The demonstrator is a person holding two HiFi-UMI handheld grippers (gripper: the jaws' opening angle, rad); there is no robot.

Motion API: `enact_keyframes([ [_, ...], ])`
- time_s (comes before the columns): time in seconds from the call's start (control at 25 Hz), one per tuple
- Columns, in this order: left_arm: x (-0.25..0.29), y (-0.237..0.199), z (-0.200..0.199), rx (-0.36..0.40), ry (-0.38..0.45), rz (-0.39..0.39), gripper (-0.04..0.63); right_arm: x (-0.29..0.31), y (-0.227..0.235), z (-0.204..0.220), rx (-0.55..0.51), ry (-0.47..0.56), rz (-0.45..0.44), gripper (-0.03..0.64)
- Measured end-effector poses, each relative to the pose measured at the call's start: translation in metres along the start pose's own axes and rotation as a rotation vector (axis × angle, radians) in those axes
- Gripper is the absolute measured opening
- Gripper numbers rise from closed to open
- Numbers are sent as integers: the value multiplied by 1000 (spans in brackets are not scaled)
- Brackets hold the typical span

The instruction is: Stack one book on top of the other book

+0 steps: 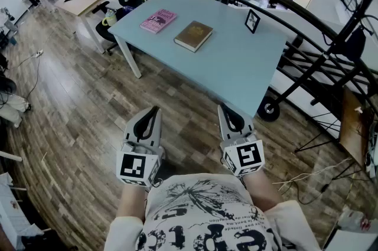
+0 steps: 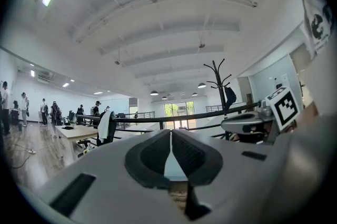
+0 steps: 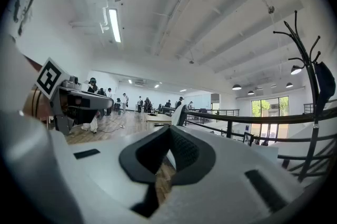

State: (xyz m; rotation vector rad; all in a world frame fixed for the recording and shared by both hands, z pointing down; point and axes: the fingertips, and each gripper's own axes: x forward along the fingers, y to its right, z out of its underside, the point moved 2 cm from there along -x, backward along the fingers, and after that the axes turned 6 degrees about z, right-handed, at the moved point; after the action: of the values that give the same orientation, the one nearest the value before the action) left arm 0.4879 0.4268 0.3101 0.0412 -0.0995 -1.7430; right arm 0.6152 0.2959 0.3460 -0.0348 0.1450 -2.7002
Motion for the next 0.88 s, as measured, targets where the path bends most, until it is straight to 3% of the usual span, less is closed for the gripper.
enact_keyframes([
  [0.52, 7, -24, 17, -31, -11, 5, 14, 23, -13, 16, 57, -24, -32, -8],
  [0.88, 40, -129, 31, -69, -38, 47, 12, 125, -46, 16, 65, -65, 10, -6],
])
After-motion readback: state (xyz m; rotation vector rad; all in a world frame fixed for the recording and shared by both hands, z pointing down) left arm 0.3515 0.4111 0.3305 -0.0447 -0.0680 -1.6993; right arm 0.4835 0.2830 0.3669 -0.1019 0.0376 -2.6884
